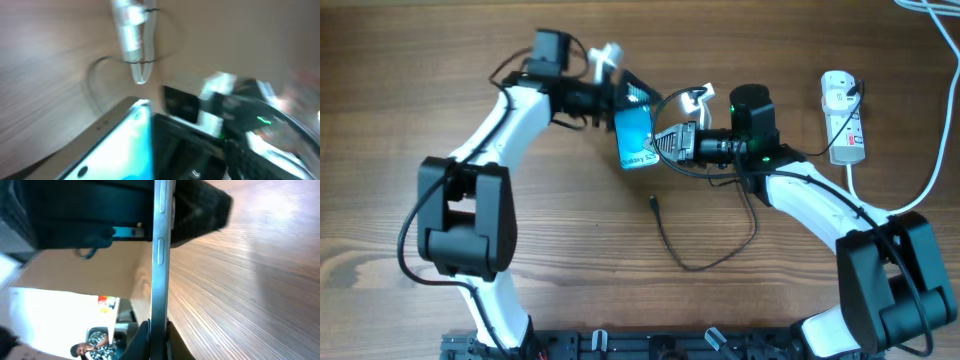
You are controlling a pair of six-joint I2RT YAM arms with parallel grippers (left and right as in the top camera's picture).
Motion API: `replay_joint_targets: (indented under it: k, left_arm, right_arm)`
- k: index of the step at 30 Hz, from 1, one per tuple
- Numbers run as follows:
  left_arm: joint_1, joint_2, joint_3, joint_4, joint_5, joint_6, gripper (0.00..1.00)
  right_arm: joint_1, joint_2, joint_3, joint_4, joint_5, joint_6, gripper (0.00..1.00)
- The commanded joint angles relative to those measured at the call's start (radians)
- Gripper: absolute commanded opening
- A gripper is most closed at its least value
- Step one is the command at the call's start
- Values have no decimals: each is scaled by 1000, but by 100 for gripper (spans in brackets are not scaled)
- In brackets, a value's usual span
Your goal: Plug charger to phone and switch on socket
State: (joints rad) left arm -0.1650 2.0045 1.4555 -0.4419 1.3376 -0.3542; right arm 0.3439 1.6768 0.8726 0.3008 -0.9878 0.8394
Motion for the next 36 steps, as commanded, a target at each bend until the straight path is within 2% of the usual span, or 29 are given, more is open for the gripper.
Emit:
replay_joint_targets:
  k: [1, 3, 6, 10, 19, 27, 30, 34, 36]
  left_arm:
    - [32, -36, 13, 48, 240, 34, 84]
    - [32, -48, 13, 72, 240, 33, 78]
    - [31, -72, 13, 80, 240, 34, 74]
    - [32, -111, 13, 87, 240, 63, 71]
    - [33, -135, 13, 107, 240, 63, 74]
    - [85, -144, 13, 116, 239, 63, 72]
    - [85, -144, 13, 121, 239, 63, 70]
    - [84, -144, 13, 121, 239, 58, 57]
    - [84, -144, 13, 121, 239, 59, 56]
  right_arm:
    - [9, -5, 11, 68, -76, 82, 4]
    - [9, -5, 11, 90, -50, 99, 4]
    - [9, -5, 11, 108, 58, 122, 4]
    - [9, -5, 11, 233, 121, 166, 4]
    - [8, -5, 11, 342, 248, 186, 4]
    - [8, -5, 11, 176, 219, 159, 4]
    - [10, -5, 11, 18, 202, 153, 4]
    - [35, -5, 11, -32, 199, 117, 4]
    - [52, -5, 10, -34, 201, 104, 4]
